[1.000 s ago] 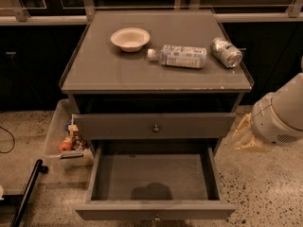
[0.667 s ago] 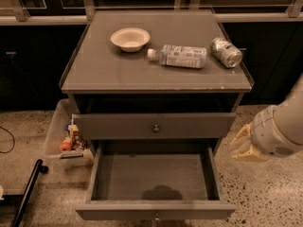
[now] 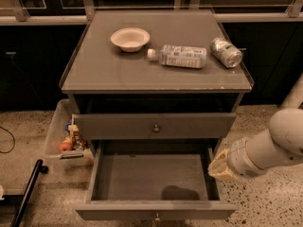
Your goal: Close middle drawer
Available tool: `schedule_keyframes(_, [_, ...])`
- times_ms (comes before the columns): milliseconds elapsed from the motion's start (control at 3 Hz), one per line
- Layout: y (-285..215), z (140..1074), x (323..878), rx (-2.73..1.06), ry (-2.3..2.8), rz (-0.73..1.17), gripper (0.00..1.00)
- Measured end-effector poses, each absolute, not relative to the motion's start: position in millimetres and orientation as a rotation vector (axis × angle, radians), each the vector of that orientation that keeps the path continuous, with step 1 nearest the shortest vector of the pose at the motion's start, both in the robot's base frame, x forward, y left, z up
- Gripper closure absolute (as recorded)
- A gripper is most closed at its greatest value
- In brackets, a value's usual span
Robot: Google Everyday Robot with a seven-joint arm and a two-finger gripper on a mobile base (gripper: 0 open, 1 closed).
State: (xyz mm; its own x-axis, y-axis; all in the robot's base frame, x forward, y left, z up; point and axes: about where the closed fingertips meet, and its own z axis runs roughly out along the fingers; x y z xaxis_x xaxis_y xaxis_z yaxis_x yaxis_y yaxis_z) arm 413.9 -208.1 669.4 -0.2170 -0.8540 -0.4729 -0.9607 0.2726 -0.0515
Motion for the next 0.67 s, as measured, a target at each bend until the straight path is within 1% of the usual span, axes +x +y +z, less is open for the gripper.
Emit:
schedule_keyframes(333, [-205.2,615.6,422.0,-1.63,2.106,0.425,1.0])
schedule_keyframes(667, [-205.1,615.4,421.8,-1.63,2.106,0.425,1.0])
